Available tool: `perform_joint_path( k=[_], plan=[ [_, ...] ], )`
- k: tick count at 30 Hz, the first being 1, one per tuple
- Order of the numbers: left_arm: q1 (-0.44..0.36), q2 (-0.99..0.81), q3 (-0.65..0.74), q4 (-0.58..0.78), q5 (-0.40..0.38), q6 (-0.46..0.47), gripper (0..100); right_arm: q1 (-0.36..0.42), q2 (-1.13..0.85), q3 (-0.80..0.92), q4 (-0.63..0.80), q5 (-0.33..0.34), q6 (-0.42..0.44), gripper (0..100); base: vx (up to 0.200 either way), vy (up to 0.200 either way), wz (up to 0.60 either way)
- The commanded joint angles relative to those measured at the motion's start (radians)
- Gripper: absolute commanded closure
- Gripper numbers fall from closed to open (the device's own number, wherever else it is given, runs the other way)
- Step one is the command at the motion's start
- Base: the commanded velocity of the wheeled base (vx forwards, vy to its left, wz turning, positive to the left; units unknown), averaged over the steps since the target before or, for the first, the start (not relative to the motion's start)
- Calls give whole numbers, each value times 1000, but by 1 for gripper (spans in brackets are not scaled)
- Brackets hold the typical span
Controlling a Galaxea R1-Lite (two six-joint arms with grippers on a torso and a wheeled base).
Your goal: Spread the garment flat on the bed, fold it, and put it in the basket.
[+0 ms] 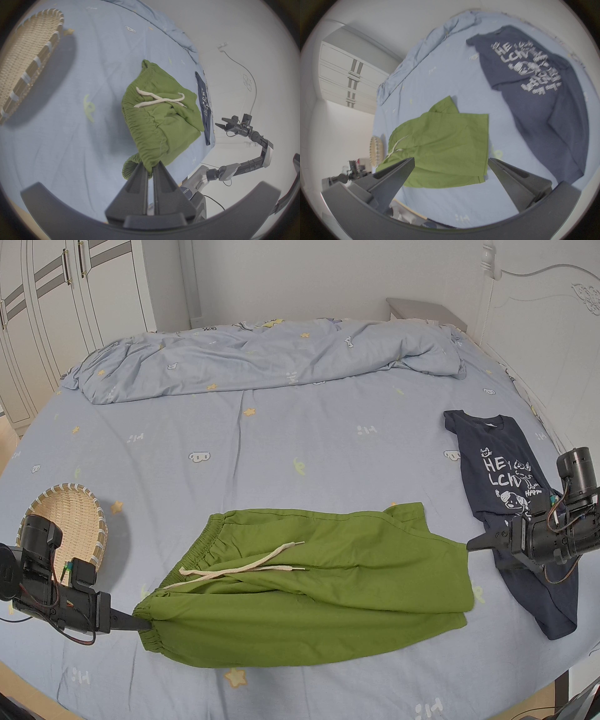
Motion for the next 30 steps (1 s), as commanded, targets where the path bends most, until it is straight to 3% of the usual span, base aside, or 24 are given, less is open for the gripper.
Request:
perform_joint_path(
  k=[1, 7, 8, 13, 21, 30],
  plan=[
    [57, 62, -38, 16, 14, 17, 100, -85, 137, 72, 32, 176, -141, 0, 0, 0, 0],
    [60, 64, -41, 15, 14, 17, 100, -88, 251, 134, 28, 248, -310, 0, 0, 0, 0],
    [60, 68, -41, 15, 14, 17, 100, -91, 271, 149, 24, 297, -336, 0, 0, 0, 0],
    [60, 79, -41, 11, 14, 17, 100, -101, 302, 195, -55, 346, -344, 0, 0, 0, 0],
    [60, 74, -42, 10, 14, 17, 100, -70, 383, 304, -331, 359, -341, 0, 0, 0, 0],
    [56, 74, -42, 10, 14, 17, 100, -36, 389, 328, -422, 366, -336, 0, 0, 0, 0]
  ],
)
